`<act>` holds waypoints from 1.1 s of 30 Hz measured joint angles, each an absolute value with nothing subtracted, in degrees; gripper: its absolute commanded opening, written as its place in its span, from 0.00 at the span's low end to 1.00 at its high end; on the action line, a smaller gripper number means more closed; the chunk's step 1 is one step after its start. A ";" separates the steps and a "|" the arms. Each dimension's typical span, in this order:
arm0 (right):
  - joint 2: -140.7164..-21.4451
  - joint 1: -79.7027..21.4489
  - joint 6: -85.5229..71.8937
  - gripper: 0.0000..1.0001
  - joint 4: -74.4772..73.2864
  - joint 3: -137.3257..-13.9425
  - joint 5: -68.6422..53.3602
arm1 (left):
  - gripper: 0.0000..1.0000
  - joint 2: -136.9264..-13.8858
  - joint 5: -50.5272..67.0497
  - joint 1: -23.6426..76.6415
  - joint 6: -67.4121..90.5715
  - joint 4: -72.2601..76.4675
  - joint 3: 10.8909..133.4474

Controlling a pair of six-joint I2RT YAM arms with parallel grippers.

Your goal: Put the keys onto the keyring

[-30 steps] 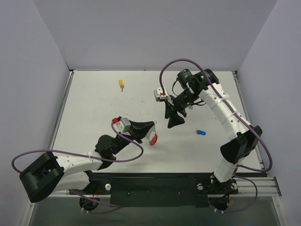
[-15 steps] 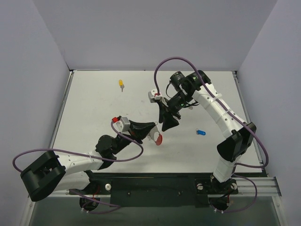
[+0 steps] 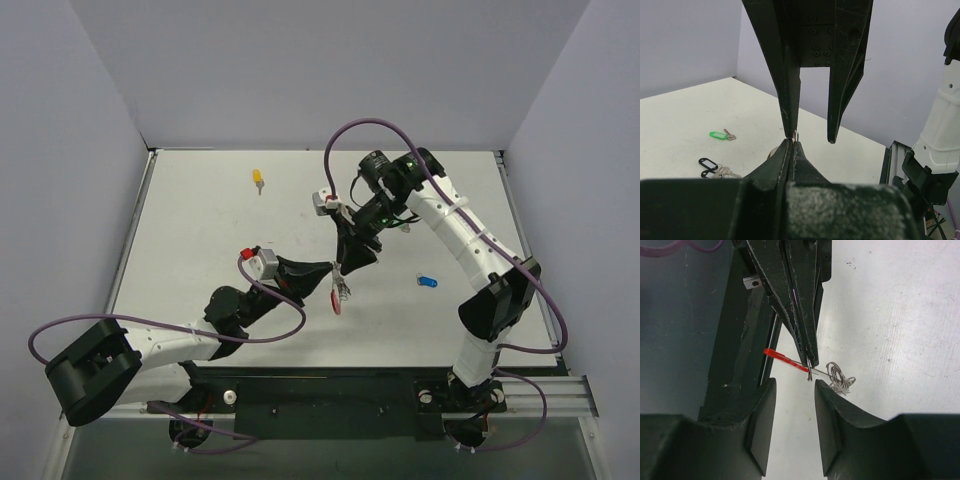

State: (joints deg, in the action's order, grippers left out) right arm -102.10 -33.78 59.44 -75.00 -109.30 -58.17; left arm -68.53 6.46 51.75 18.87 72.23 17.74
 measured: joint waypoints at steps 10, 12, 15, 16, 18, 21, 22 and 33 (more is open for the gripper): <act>-102.59 -34.28 59.42 0.16 -74.94 -109.43 -58.17 | 0.00 -68.55 6.83 51.75 19.22 72.29 17.87; -103.04 -34.44 59.40 0.09 -74.76 -109.58 -58.13 | 0.00 -68.55 6.90 51.75 19.27 72.29 17.87; -103.85 -35.07 59.44 0.00 -74.56 -109.62 -57.87 | 0.00 -68.55 7.18 51.77 19.33 72.29 17.87; -103.98 -35.27 59.48 0.00 -74.46 -109.62 -57.78 | 0.00 -68.55 7.31 51.77 19.33 72.27 17.87; -104.18 -35.35 59.40 0.00 -74.41 -109.62 -57.39 | 0.00 -68.55 7.33 51.77 19.35 72.10 17.87; -104.18 -35.40 59.42 0.00 -74.39 -109.62 -57.23 | 0.00 -68.53 7.31 51.77 19.31 72.07 17.87; -104.18 -35.42 59.42 0.00 -74.37 -109.62 -57.10 | 0.00 -68.49 7.29 51.77 19.31 71.94 17.87; -104.05 -38.89 58.54 0.00 -74.39 -110.26 -45.67 | 0.49 -53.15 5.89 51.59 14.79 58.72 19.11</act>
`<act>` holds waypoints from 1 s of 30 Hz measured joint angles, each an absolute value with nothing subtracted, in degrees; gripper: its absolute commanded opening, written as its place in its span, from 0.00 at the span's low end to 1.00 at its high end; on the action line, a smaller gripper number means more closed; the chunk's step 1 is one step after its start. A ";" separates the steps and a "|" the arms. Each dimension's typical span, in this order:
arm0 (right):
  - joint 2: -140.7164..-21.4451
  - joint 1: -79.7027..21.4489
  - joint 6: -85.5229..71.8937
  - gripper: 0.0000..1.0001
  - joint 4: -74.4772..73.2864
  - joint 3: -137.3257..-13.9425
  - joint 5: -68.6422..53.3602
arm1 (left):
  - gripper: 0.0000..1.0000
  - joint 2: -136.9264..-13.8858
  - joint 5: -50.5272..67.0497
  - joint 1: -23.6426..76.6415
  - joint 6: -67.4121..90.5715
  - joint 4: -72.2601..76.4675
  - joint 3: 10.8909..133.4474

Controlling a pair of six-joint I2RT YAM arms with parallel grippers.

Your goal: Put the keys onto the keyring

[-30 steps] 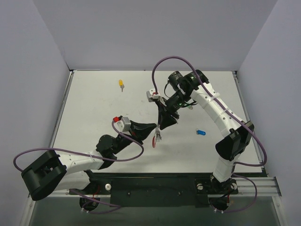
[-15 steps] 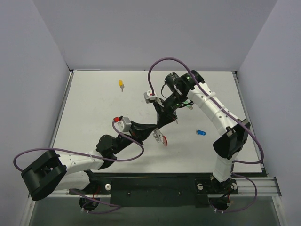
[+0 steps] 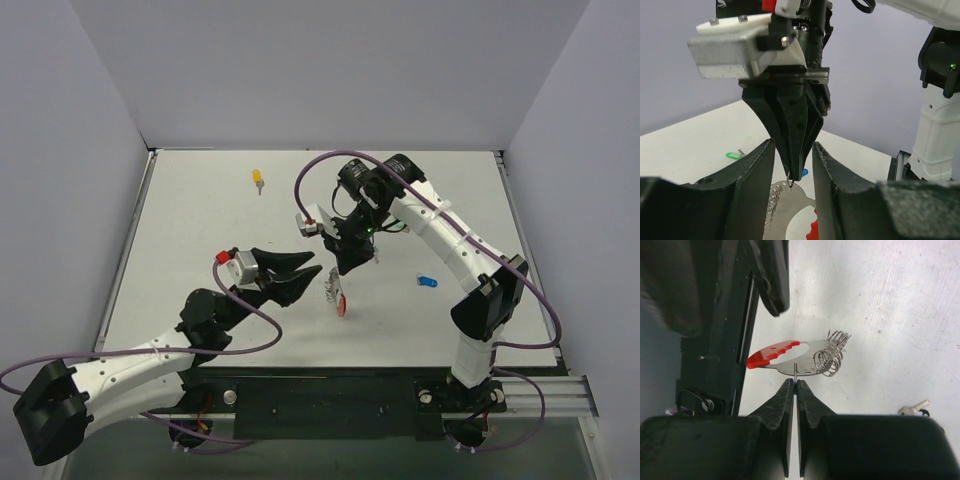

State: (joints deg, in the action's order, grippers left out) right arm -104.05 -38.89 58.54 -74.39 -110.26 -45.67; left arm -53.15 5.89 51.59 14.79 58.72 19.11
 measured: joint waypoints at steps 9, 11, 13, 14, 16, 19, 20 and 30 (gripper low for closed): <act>-104.05 -41.74 59.20 0.00 -74.63 -113.19 -38.30 | 0.53 -48.29 9.17 51.29 8.84 39.20 24.38; -104.05 -41.85 59.24 0.00 -74.63 -113.82 -37.56 | 0.53 -50.09 10.17 51.29 7.90 36.69 25.87; -104.05 -42.11 59.24 0.00 -74.63 -114.10 -37.15 | 0.53 -52.07 10.83 51.29 6.90 35.07 26.98; -104.05 -42.11 59.24 0.00 -74.63 -114.13 -36.95 | 0.53 -52.86 10.98 51.29 6.46 34.74 27.24; -104.07 -42.11 59.24 0.00 -74.63 -114.13 -36.67 | 0.51 -54.00 10.98 51.29 5.61 34.37 27.46; -104.16 -42.15 59.24 0.00 -74.63 -114.13 -36.49 | 0.45 -55.55 10.98 51.29 4.51 34.04 27.92; -104.20 -42.15 59.24 0.00 -74.63 -114.13 -36.42 | 0.43 -56.12 10.98 51.29 4.10 33.98 28.27; -104.90 -42.15 59.72 0.00 -74.65 -114.34 -36.38 | 0.32 -59.44 11.22 51.29 1.98 34.00 29.95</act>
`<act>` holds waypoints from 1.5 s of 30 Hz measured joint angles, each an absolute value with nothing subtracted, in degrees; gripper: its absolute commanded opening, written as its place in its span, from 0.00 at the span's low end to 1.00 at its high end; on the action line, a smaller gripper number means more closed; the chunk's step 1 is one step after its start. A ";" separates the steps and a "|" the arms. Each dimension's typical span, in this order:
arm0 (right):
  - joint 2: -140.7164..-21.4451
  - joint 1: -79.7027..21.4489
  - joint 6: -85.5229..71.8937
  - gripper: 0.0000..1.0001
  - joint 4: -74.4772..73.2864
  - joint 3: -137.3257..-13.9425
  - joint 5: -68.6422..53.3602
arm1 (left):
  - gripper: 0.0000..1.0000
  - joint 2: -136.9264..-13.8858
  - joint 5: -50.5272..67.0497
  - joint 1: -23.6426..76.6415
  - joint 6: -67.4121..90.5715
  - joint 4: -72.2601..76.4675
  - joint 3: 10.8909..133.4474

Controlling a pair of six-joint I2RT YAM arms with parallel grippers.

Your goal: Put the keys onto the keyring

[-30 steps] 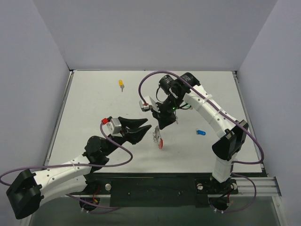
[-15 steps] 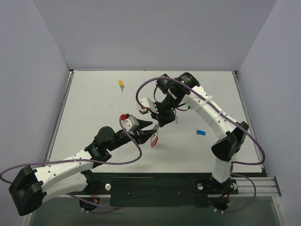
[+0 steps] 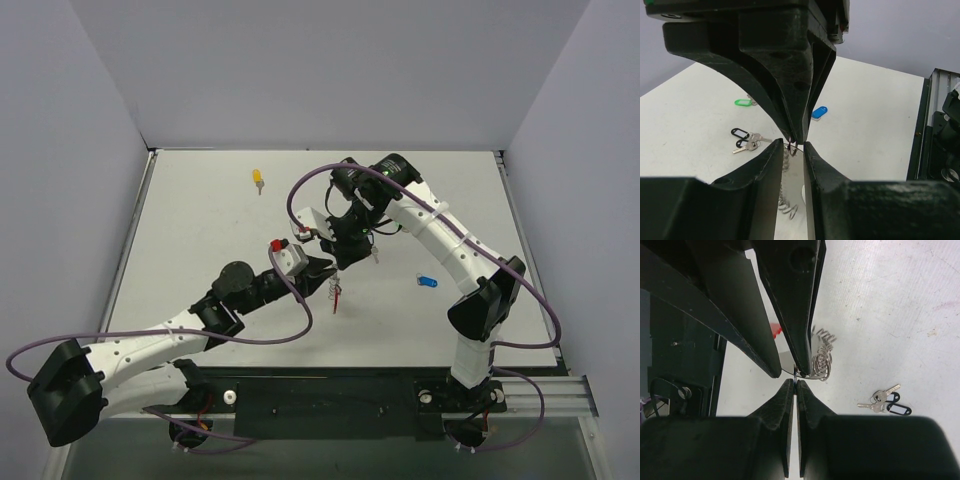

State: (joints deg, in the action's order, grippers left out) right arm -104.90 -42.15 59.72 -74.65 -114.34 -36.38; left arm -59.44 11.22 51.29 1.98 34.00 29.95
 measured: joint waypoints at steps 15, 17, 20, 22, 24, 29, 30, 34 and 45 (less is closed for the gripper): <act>-104.90 -42.15 60.12 0.00 -74.67 -114.45 -36.40 | 0.27 -60.77 12.21 51.29 -0.47 33.50 30.89; -104.90 -42.15 60.12 0.00 -74.67 -114.48 -36.40 | 0.25 -60.88 12.25 51.27 -0.64 33.52 31.05; -104.90 -42.17 60.10 0.00 -74.72 -114.52 -36.40 | 0.24 -61.04 12.25 51.27 -0.75 33.50 31.11; -104.90 -42.17 60.12 0.00 -74.74 -114.56 -36.40 | 0.23 -61.17 12.25 51.27 -0.78 33.52 31.11; -104.90 -42.17 60.12 0.00 -74.78 -114.56 -36.40 | 0.21 -61.34 12.25 51.27 -0.80 33.50 31.11; -104.90 -42.17 60.12 0.00 -74.83 -114.56 -36.40 | 0.12 -61.73 12.23 51.27 -0.91 33.50 31.14; -104.90 -42.17 60.14 0.00 -74.83 -114.56 -36.40 | 0.10 -61.73 12.23 51.27 -0.91 33.50 31.16; -104.90 -42.17 60.34 0.00 -74.85 -114.56 -36.38 | 0.00 -61.73 12.21 51.22 -0.82 33.19 31.33; -104.90 -41.45 59.86 0.60 -74.83 -114.67 -38.22 | 0.00 -60.34 11.16 50.78 1.93 34.85 29.67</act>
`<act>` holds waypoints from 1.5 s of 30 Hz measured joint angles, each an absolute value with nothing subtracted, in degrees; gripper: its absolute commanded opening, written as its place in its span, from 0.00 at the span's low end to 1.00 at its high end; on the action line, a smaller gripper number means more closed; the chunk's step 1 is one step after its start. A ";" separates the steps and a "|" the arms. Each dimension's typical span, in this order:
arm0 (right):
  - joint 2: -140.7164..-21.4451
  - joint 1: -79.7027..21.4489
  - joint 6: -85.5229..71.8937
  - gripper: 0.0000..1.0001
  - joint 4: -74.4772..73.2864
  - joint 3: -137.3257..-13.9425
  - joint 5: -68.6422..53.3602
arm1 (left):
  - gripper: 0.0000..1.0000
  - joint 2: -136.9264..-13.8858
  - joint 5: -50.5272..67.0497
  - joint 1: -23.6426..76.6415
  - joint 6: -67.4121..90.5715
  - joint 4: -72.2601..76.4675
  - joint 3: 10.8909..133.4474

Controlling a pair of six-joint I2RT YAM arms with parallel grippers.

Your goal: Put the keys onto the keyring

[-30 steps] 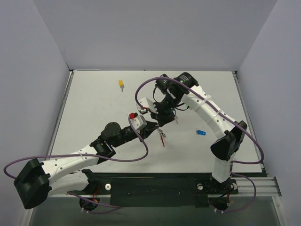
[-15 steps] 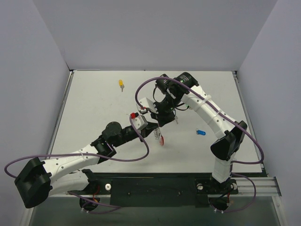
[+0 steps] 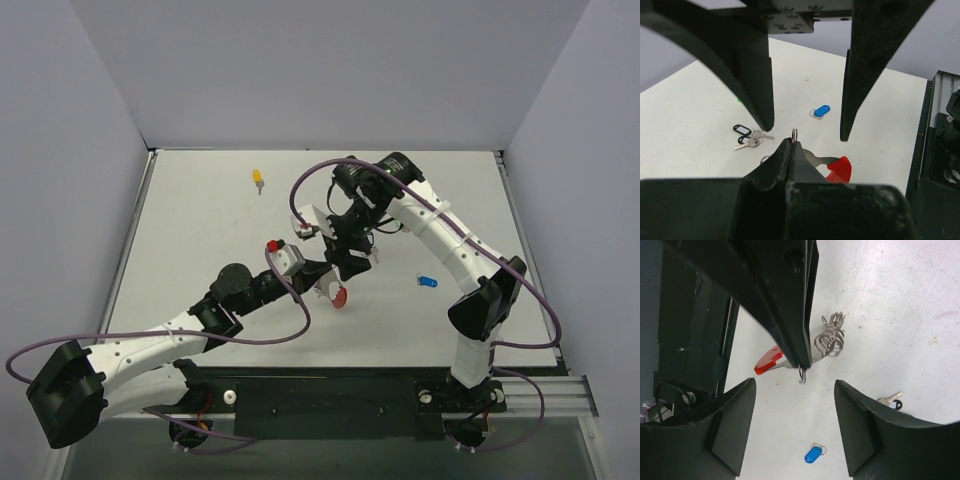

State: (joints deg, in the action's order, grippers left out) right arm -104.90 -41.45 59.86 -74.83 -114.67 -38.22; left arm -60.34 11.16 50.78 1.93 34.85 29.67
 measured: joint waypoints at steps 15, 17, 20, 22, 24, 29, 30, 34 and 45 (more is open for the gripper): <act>-95.70 -29.28 65.71 0.60 -74.94 -108.20 -50.81 | 0.00 -51.90 21.98 44.88 7.29 50.96 18.11; -94.94 -29.06 66.78 0.60 -75.09 -107.28 -51.88 | 0.00 -51.46 23.75 44.51 7.35 51.96 18.11; -94.76 -28.29 68.14 0.60 -75.20 -105.97 -53.52 | 0.00 -51.20 26.15 44.05 7.84 53.10 18.11; -94.76 -26.83 68.88 0.60 -75.24 -104.40 -54.59 | 0.00 -51.22 27.16 43.66 8.56 53.45 18.11; -94.74 -24.64 69.21 0.60 -75.20 -102.61 -55.51 | 0.00 -51.22 27.73 43.16 9.69 53.54 18.11; -92.12 -14.87 64.12 0.57 -71.42 -93.43 -57.41 | 0.00 -51.22 28.88 40.10 14.61 52.45 18.46; -91.07 -11.66 61.89 0.57 -69.19 -90.50 -57.23 | 0.00 -51.22 29.15 39.42 15.62 51.75 18.87; -85.93 -0.75 49.65 0.57 -55.51 -77.76 -50.26 | 0.00 -51.20 30.55 37.78 18.13 48.31 21.50; -88.88 6.24 30.41 0.42 -41.43 -68.45 -35.92 | 0.00 -46.68 31.79 36.93 15.77 35.90 25.06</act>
State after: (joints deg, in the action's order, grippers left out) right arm -88.88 6.24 30.41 -41.43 -68.45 -35.92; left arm -46.68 31.79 36.93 15.77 35.90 25.06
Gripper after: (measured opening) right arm 0.427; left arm 0.017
